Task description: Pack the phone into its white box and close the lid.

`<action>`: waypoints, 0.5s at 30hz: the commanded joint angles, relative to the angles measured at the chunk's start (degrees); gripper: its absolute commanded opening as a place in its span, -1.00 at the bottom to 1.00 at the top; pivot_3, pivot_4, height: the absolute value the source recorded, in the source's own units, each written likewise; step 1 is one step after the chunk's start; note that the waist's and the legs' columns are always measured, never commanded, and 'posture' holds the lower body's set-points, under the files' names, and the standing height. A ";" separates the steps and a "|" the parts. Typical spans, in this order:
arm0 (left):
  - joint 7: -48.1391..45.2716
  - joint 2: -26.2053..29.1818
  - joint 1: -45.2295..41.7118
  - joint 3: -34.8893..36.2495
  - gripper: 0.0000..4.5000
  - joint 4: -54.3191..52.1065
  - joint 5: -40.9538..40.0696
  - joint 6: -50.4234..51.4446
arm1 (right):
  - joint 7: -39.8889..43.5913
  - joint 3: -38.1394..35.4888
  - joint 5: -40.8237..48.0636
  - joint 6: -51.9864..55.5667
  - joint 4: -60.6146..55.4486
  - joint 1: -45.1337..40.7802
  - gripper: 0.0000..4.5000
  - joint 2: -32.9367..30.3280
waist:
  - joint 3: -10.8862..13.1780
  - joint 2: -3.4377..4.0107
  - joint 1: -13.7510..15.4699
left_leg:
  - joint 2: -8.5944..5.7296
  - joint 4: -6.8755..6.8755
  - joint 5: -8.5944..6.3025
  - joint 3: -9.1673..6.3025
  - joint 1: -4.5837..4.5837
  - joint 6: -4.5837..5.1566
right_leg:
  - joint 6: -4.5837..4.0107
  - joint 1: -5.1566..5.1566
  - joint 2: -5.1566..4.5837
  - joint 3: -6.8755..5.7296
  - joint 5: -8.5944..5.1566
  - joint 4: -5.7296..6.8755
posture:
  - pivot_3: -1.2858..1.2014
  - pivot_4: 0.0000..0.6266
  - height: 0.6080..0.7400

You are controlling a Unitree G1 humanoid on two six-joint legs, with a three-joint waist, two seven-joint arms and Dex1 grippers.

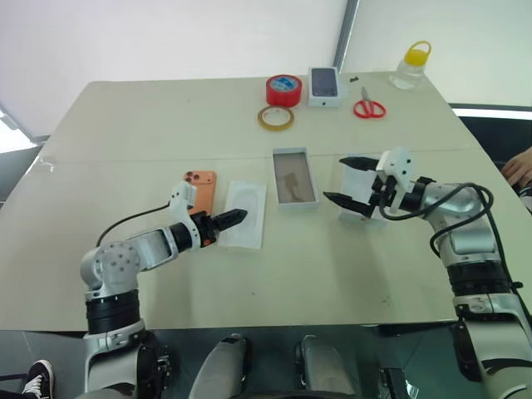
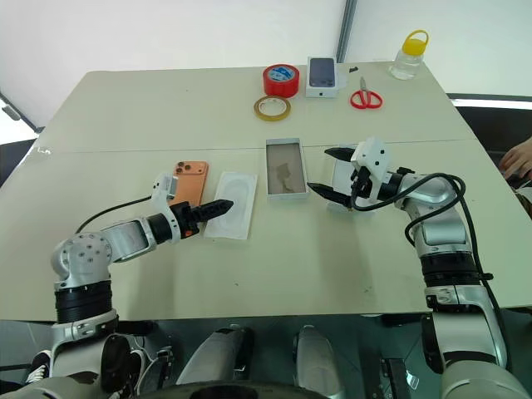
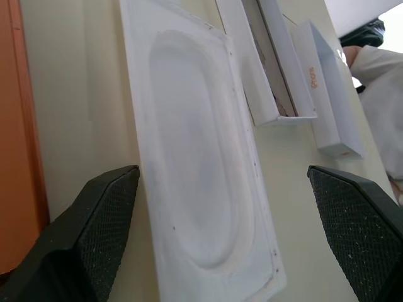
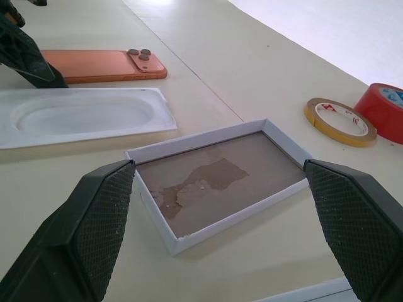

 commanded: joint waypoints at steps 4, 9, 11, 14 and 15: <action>1.62 0.57 -0.20 0.28 -0.50 0.03 0.27 0.96 | -0.22 -0.93 0.12 -1.10 -1.35 -0.28 1.00 -0.38 | 0.06 -0.10 -0.16 | 0.00 -0.02 0.02 0.00 0.00 -0.04 | 0.00 -0.03 0.01 0.00 0.00 0.00 | 0.03 -0.52 1.00; 2.12 0.43 -0.27 1.41 -0.50 0.83 -0.19 1.12 | -0.34 -0.95 -0.10 -1.38 -1.58 -0.14 1.00 -0.62 | 0.06 -0.11 -0.03 | 0.01 -0.02 0.02 0.00 0.00 -0.05 | 0.00 -0.02 0.01 0.01 0.00 0.00 | 0.03 -0.52 1.00; 2.28 0.36 -0.26 1.57 -0.50 1.16 -0.04 0.97 | -0.34 -0.90 -0.11 -1.46 -1.66 -0.15 1.00 -0.55 | 0.06 -0.11 -0.01 | 0.00 -0.02 0.03 0.00 0.00 -0.05 | 0.00 -0.02 0.01 0.01 0.00 0.00 | 0.03 -0.52 1.00; 2.48 0.00 -0.32 1.68 -0.50 1.97 -0.01 0.99 | -0.67 -0.62 -0.37 -1.70 -1.82 -0.38 1.00 -0.22 | 0.06 -0.11 -0.03 | 0.00 -0.02 0.02 0.00 0.00 -0.05 | 0.00 -0.02 0.01 0.01 0.00 0.00 | 0.03 -0.52 1.00; 2.65 -0.17 -0.33 1.54 -0.50 2.26 0.05 1.18 | -0.82 -0.52 -0.42 -1.72 -1.96 -0.52 1.00 -0.09 | 0.06 -0.10 -0.03 | 0.01 -0.02 0.02 0.00 0.00 -0.05 | 0.00 -0.02 0.01 0.01 0.00 0.00 | 0.03 -0.52 1.00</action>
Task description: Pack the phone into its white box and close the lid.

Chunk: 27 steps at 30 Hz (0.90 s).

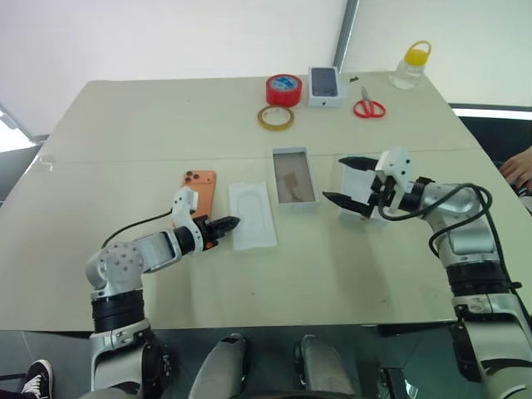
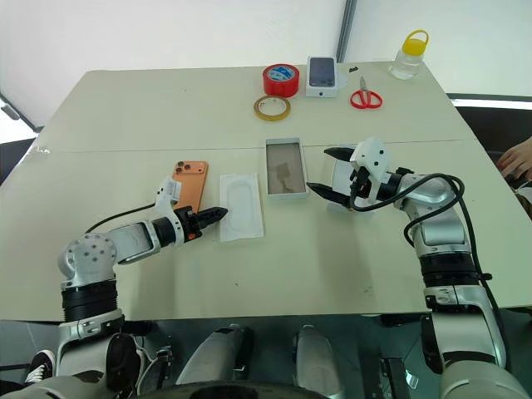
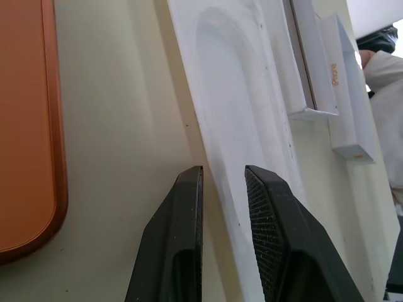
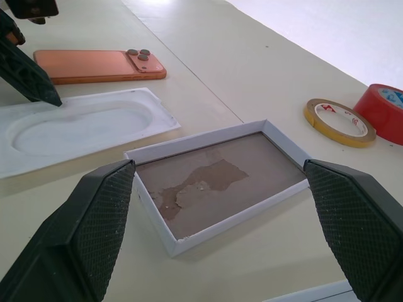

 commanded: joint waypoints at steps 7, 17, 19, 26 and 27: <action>0.14 -0.04 -0.27 -0.64 -0.88 0.72 0.40 1.47 | -0.72 -0.49 -0.55 -1.09 -2.80 -1.04 1.00 0.24 | 0.00 0.00 0.03 | 0.00 0.01 0.00 0.00 0.00 0.00 | 0.00 0.01 0.00 0.00 0.00 0.00 | 0.03 -0.52 1.00; 1.88 -1.97 -2.21 4.94 -0.98 0.32 -2.71 0.76 | 0.48 1.19 -1.15 -0.79 -2.70 -0.27 1.00 0.69 | 0.01 -0.02 0.00 | 0.00 0.01 0.00 -0.01 0.00 -0.01 | 0.00 0.00 0.00 0.00 0.00 0.00 | 0.03 -0.52 1.00; 2.13 -1.13 -3.42 6.68 -0.98 -0.36 -3.70 0.19 | 1.43 3.31 -1.66 0.54 -2.75 -0.45 1.00 1.69 | 0.03 -0.05 -0.09 | 0.00 -0.01 0.00 -0.01 0.00 -0.01 | 0.00 0.00 0.00 0.00 0.00 0.00 | 0.03 -0.52 1.00; 4.31 -0.97 -5.56 11.45 -0.98 0.95 -7.57 0.35 | 3.04 10.32 -8.29 -5.00 5.87 -6.06 1.00 5.15 | 0.04 -0.06 -0.15 | 0.05 -0.02 0.04 0.00 0.00 -0.08 | -0.02 -0.04 0.05 0.00 0.02 0.00 | 0.03 -0.52 1.00; 4.52 -1.00 -5.44 11.64 -0.98 0.72 -8.09 0.49 | 3.29 10.95 -8.89 -5.26 8.10 -7.36 1.00 5.80 | 0.05 -0.08 -0.14 | 0.04 -0.01 0.04 0.00 0.00 -0.08 | -0.02 -0.04 0.05 0.00 0.02 0.00 | 0.03 -0.52 1.00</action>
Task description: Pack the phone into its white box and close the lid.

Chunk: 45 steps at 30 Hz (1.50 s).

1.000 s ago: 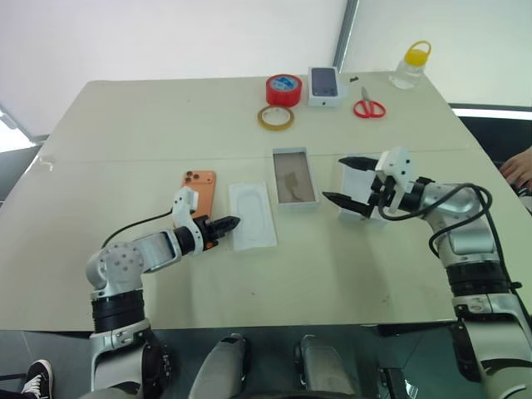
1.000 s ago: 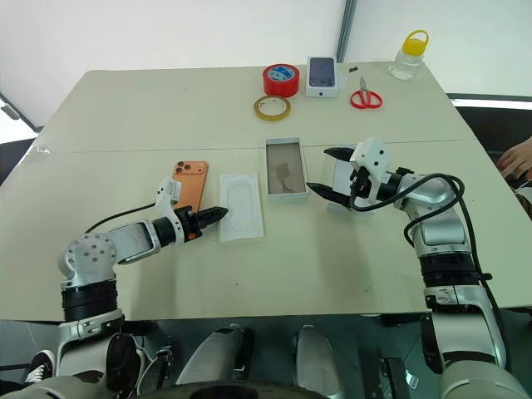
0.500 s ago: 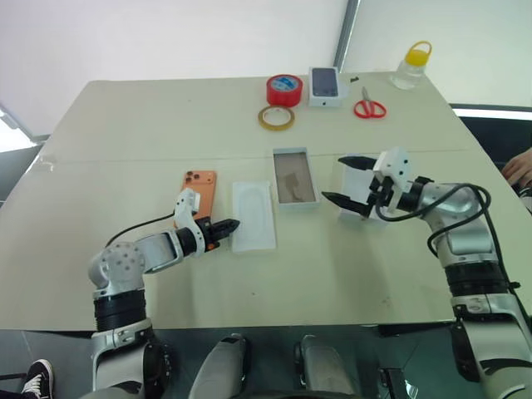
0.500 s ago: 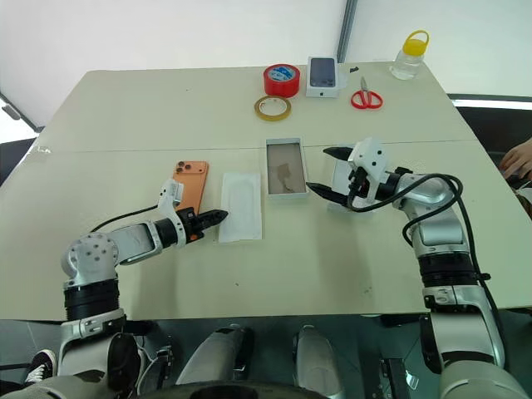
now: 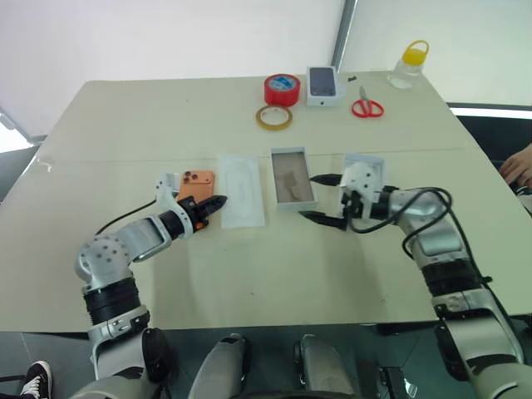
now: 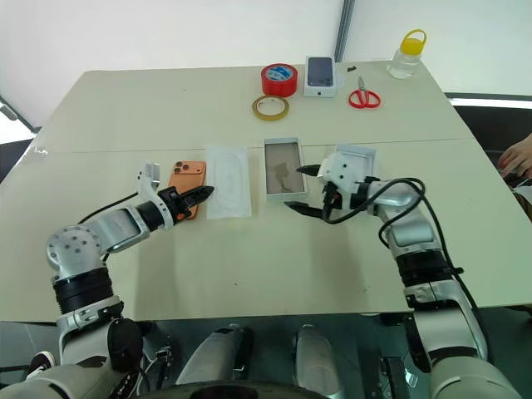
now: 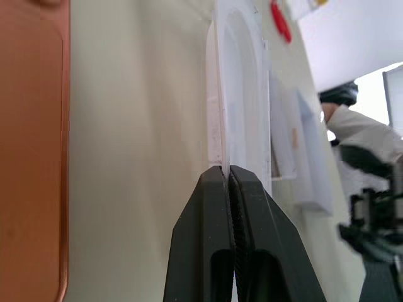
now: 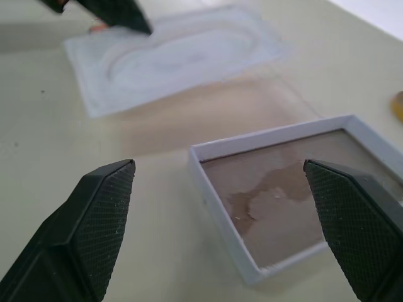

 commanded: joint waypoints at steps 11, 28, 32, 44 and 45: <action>5.69 -0.39 2.35 2.62 -1.00 -3.99 -7.45 -0.28 | 3.61 4.97 -8.01 -12.58 24.30 -12.60 0.41 5.89 | 0.05 -0.09 -0.05 | 0.01 -0.01 0.00 -0.01 -0.01 -0.01 | 0.00 -0.01 0.01 0.00 0.00 -0.01 | 0.03 -0.52 1.00; 13.51 0.04 -0.34 1.85 -1.00 -4.65 -17.40 -3.24 | 10.68 5.67 -5.46 -6.31 7.13 -6.16 -0.99 6.77 | 0.07 -0.12 0.02 | 0.03 -0.02 0.01 -0.04 -0.01 -0.04 | -0.01 -0.01 0.03 -0.01 0.02 -0.02 | 0.03 -0.52 1.00; 16.31 0.66 -1.24 1.04 -1.00 -4.12 -21.19 -4.24 | 8.92 6.42 -5.00 0.59 -5.16 -0.60 -0.99 6.30 | 0.07 -0.12 0.06 | 0.03 -0.01 0.01 -0.04 -0.03 -0.04 | -0.01 -0.02 0.03 -0.01 0.02 -0.02 | 0.03 -0.52 1.00; 18.84 1.34 0.47 -4.39 -1.00 -4.02 -24.10 -8.15 | 0.38 9.01 -6.38 9.91 -19.07 6.08 -0.99 7.42 | 0.07 -0.13 0.21 | 0.03 -0.02 0.03 -0.07 -0.03 -0.08 | -0.03 -0.10 0.04 -0.01 0.04 -0.01 | 0.03 -0.52 1.00; 18.95 1.39 0.69 -4.81 -1.00 -4.14 -24.25 -8.40 | -0.17 9.03 -6.46 9.75 -18.89 5.95 -0.74 7.45 | 0.07 -0.14 0.19 | 0.03 -0.02 0.03 -0.07 -0.03 -0.08 | -0.03 -0.09 0.03 0.00 0.04 -0.01 | 0.03 -0.52 1.00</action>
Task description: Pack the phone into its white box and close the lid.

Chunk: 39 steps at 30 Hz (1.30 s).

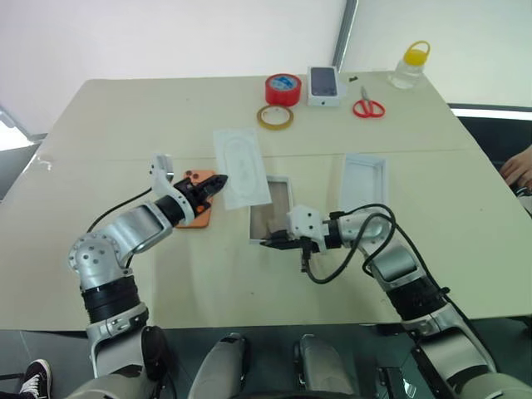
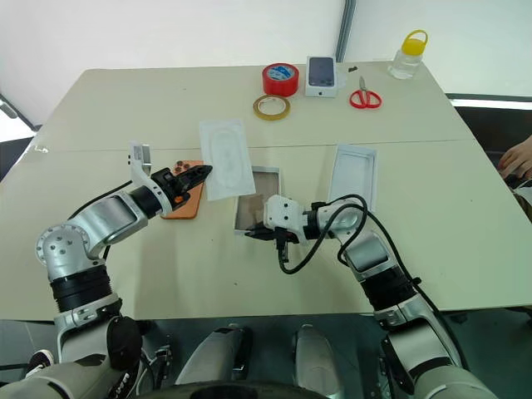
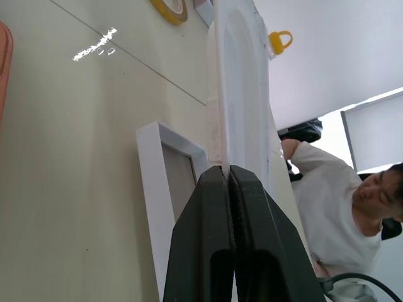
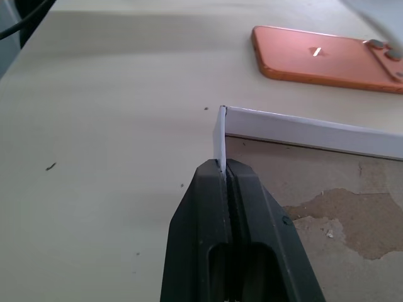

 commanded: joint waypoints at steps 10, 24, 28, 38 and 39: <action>-0.44 2.04 3.65 -5.87 -1.00 -3.03 -1.75 -1.64 | 2.30 -6.28 5.66 2.12 -1.50 -1.03 0.45 -8.28 | 0.03 -0.05 0.18 | 0.00 -0.03 -0.01 0.00 -0.01 0.01 | 0.00 0.04 -0.01 0.00 0.00 -0.03 | 0.03 -0.52 1.00; -6.50 1.47 3.79 -14.22 -1.00 -1.18 4.34 -2.62 | -0.42 -10.51 4.60 -4.33 7.46 -2.79 0.45 -13.49 | 0.06 -0.08 0.06 | 0.02 -0.15 -0.01 0.02 -0.02 0.03 | 0.00 0.06 0.00 0.01 0.00 -0.17 | 0.03 -0.52 1.00; -6.51 1.25 4.60 -14.76 -0.37 -2.07 5.61 -2.87 | -0.83 -10.38 4.31 -5.72 8.15 -3.04 0.46 -13.51 | 0.06 -0.09 0.08 | 0.00 -0.13 -0.02 0.02 -0.07 0.03 | 0.00 0.06 -0.01 0.01 0.00 -0.20 | 0.03 -0.52 1.00; -9.81 5.37 4.37 -15.18 0.46 -4.66 10.62 -3.99 | -3.66 -12.51 11.31 0.84 7.01 -7.65 0.46 -6.60 | 0.07 -0.10 -0.06 | 0.03 -0.16 -0.01 0.01 -0.08 0.02 | -0.01 0.00 0.01 0.01 0.00 -0.17 | 0.03 -0.52 1.00; -10.98 6.07 4.52 -15.30 0.46 -5.72 11.74 -4.91 | -3.95 -12.29 11.57 1.60 6.85 -7.99 0.46 -5.76 | 0.07 -0.10 -0.06 | 0.03 -0.16 -0.01 0.01 -0.09 0.02 | -0.01 0.00 0.00 0.02 0.00 -0.18 | 0.03 -0.52 1.00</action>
